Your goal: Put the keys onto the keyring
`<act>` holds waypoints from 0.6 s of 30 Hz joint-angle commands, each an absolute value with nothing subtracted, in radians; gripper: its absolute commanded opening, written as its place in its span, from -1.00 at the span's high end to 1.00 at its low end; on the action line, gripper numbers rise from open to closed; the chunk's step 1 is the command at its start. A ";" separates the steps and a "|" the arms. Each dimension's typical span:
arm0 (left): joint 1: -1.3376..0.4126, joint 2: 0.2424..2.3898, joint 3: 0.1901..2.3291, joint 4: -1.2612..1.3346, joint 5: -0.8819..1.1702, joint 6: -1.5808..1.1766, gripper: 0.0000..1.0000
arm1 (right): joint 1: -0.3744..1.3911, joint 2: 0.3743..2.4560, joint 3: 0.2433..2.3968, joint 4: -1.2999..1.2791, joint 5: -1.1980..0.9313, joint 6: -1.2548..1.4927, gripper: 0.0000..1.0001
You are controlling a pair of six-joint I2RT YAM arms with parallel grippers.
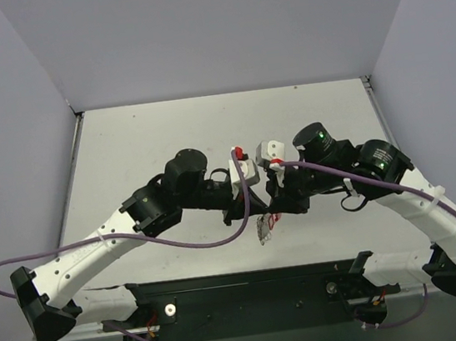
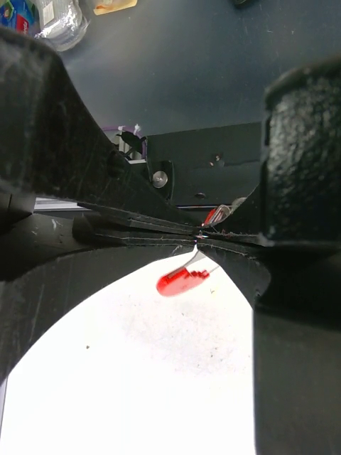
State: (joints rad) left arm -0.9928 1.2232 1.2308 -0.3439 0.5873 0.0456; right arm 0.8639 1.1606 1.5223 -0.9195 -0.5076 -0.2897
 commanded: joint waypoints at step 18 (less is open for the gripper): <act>-0.996 1.002 0.944 0.208 0.414 -0.110 1.00 | 0.807 0.934 1.280 -0.500 -0.512 -0.158 -0.06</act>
State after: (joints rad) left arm -0.9939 1.0779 0.9817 -0.0513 0.4603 -0.0486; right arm 0.8188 0.9596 1.3312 -0.6338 -0.5011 -0.2031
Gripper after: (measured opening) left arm 0.022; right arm 0.501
